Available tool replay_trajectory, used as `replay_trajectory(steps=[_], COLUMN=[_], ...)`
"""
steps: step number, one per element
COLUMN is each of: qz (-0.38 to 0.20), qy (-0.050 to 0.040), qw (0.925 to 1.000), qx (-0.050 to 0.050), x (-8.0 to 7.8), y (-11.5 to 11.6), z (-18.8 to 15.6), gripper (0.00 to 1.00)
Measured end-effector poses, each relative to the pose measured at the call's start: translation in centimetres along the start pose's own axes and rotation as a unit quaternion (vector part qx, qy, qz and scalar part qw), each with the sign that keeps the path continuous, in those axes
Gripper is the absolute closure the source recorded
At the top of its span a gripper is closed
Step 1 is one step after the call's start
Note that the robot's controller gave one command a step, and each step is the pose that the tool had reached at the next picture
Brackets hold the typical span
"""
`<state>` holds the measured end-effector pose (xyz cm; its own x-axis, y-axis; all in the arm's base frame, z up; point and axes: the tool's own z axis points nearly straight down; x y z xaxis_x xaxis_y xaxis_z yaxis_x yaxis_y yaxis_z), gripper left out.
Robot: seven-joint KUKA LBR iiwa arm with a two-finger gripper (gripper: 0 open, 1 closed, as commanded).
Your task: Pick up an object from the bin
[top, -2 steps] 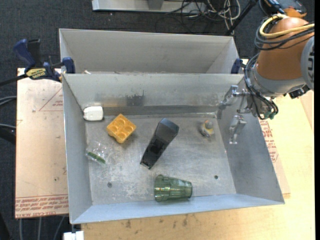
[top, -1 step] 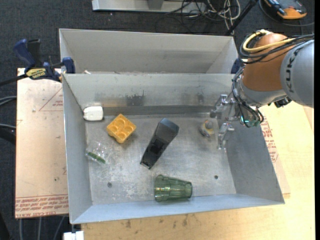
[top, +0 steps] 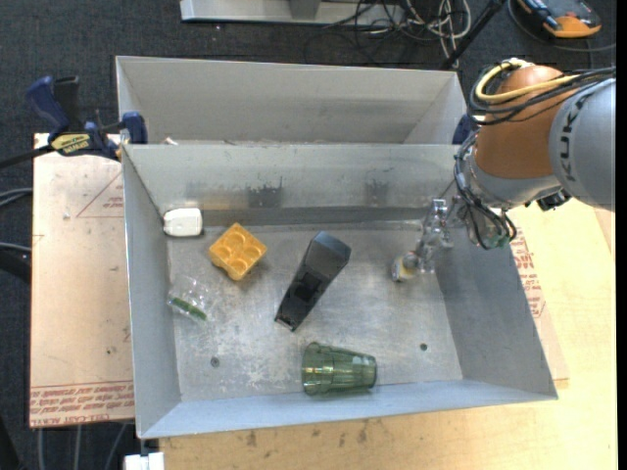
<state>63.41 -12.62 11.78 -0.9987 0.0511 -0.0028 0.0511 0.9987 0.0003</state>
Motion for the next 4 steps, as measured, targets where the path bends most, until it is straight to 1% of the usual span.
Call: replay_trajectory(steps=[1, 2, 3, 4], qz=[0.000, -0.043, -0.020, -0.020], qy=[0.0000, 0.0043, 0.0011, 0.0006], qw=[1.0000, 0.9991, 0.9998, 0.9998], qx=[0.000, -0.001, -0.001, 0.000], x=[0.0, 2.6, 5.2, 5.2], y=[0.0, -0.8, -0.5, -0.5], z=[0.0, -3.0, -2.1, -2.1], gripper=[1.00, 1.00, 0.00, 0.00])
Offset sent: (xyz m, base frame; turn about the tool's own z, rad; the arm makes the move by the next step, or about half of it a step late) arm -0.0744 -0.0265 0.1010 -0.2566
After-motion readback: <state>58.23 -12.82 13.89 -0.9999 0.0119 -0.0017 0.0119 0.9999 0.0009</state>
